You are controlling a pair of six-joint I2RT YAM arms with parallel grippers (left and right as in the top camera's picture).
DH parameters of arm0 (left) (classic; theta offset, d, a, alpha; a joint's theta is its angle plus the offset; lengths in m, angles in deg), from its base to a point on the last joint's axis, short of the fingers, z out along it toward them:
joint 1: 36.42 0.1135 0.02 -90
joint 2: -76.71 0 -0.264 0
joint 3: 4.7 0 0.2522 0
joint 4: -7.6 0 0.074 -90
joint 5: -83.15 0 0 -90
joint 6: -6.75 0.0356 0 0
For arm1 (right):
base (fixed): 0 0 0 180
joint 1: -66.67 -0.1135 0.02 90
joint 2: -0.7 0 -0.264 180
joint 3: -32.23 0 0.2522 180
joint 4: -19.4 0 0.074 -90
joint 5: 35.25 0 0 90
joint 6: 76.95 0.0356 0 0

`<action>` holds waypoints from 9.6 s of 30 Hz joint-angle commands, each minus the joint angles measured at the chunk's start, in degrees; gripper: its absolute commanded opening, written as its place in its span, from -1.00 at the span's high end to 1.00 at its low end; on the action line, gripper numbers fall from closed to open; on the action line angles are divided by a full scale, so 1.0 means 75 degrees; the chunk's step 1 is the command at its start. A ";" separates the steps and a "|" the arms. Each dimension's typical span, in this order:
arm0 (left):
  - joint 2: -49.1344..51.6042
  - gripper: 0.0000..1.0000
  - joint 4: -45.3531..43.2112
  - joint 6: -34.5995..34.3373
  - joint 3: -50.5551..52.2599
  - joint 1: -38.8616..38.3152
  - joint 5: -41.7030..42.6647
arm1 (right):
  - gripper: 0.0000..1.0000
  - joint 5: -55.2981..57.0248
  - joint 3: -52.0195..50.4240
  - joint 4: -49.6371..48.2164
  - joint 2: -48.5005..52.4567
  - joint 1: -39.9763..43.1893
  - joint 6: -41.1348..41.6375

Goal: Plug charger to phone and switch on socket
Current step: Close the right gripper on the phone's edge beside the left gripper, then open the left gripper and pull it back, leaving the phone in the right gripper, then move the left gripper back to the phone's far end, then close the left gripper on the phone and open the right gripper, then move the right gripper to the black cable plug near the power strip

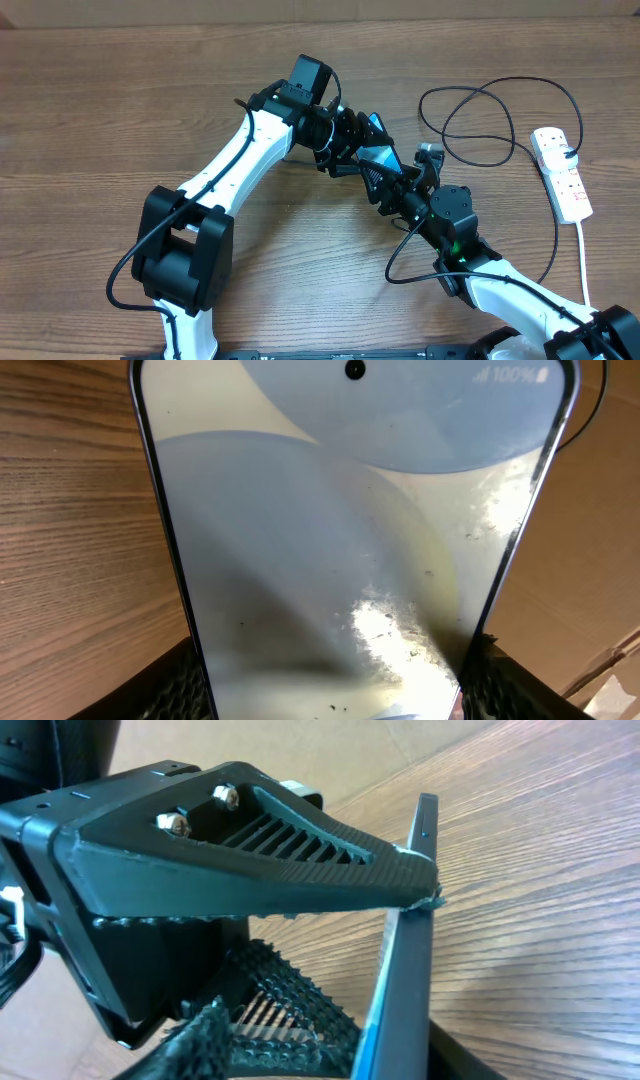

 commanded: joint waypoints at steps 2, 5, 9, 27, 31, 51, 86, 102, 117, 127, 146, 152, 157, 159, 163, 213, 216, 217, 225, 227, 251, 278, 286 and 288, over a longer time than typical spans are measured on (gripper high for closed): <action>0.0026 -0.02 -0.0032 -0.0108 -0.0207 -0.0230 0.0020 | 0.17 0.0055 0.0125 -0.0067 0.0035 -0.0038 0.0093; 0.0026 -0.02 -0.0035 -0.0108 -0.0207 -0.0274 -0.0003 | 0.25 0.0050 0.0125 -0.0064 0.0038 -0.0038 0.0093; 0.0026 -0.02 -0.0035 -0.0108 -0.0207 -0.0294 -0.0017 | 0.33 0.0044 0.0125 -0.0064 0.0035 -0.0038 0.0093; 0.0026 -0.03 -0.0029 -0.0108 -0.0207 -0.0315 -0.0207 | 0.76 -0.0446 0.0125 -0.0067 0.0035 -0.0038 0.0093; 0.0026 -0.04 -0.0029 -0.0108 -0.0207 -0.0315 -0.0207 | 0.84 -0.0533 0.0125 -0.0067 0.0035 -0.0038 0.0093; 0.0026 -0.54 -0.0032 -0.0102 -0.0207 -0.0309 -0.0300 | 0.92 -0.0670 0.0125 -0.0067 0.0035 -0.0038 0.0096; -0.2049 -0.95 0.2582 0.3832 -0.0207 0.3255 -0.1116 | 0.93 -0.3375 0.0125 0.0796 0.0035 -0.0038 0.8332; -0.5234 -1.00 0.4599 0.4532 -0.0207 0.3331 -0.3139 | 0.92 -0.4873 0.0125 0.0181 0.0035 -0.0041 1.0861; -0.7799 -0.99 0.5453 0.4054 -0.0207 0.3334 -0.4377 | 0.92 -0.3614 0.0125 -0.1606 0.0035 -0.0866 1.1348; -0.8577 -1.00 0.5840 0.3308 -0.0192 0.3331 -0.4945 | 0.92 -0.3319 0.0125 -0.1810 0.0035 -0.1262 1.1348; -0.8346 -1.00 0.4144 -0.0411 0.3369 0.3331 -0.2667 | 0.93 -0.3381 0.0125 -0.1690 0.0035 -0.1262 1.1345; -0.7845 -1.00 0.2841 -0.0478 0.4377 0.3331 -0.1609 | 0.93 -0.3381 0.0125 -0.1684 0.0035 -0.1262 1.1342; -0.7236 -0.92 0.1926 -0.0624 0.4724 0.3246 -0.1087 | 0.92 -0.3383 0.0125 -0.1679 0.0035 -0.1285 1.1342; -0.6971 -0.88 0.1614 -0.0662 0.4733 0.3104 -0.0956 | 0.92 -0.3378 0.0125 -0.1647 0.0035 -0.1297 1.1342; -0.6543 -0.87 0.0857 -0.1169 0.4733 0.2605 -0.0918 | 0.92 -0.3381 0.0125 -0.1341 0.0035 -0.1297 1.1342; -0.5426 0.92 -0.1428 -0.3739 0.4733 0.1087 -0.1416 | 0.82 -0.3267 0.0125 -0.1338 0.0035 -0.1297 1.1342; -0.5426 0.92 -0.1434 -0.3975 0.4733 0.1087 -0.1405 | 0.80 -0.3267 0.0125 -0.1338 0.0035 -0.1297 1.1342; -0.5426 0.92 -0.1434 -0.4057 0.4733 0.1087 -0.1405 | 0.80 -0.3267 0.0125 -0.1338 0.0035 -0.1297 1.1342; -0.5426 0.91 -0.1778 -0.4164 0.4733 0.1102 -0.1463 | -0.03 -0.3273 0.0125 -0.1338 0.0035 -0.1297 1.1342; -0.5426 0.92 -0.1807 -0.4156 0.4733 0.1102 -0.1638 | -0.27 -0.3337 0.0125 -0.1338 0.0035 -0.1297 1.1342; -0.5059 0.91 0.0813 0.2996 0.4733 0.3503 0.0082 | -1.00 -0.1408 0.0125 0.2433 0.0035 -0.1294 0.4036; -0.2177 0.91 -0.1422 0.3940 0.4736 0.2049 0.2142 | -1.00 0.3340 0.2809 0.7557 0.0079 0.0737 -0.1472; -0.2177 0.91 -0.1425 0.3896 0.4736 0.2031 0.1795 | -1.00 0.4083 0.2769 0.7592 0.1209 0.0877 -0.1609; -0.2177 0.92 -0.1425 0.3896 0.4736 0.2031 0.1795 | -1.00 0.4080 0.2769 0.7551 0.1550 0.0985 -0.1609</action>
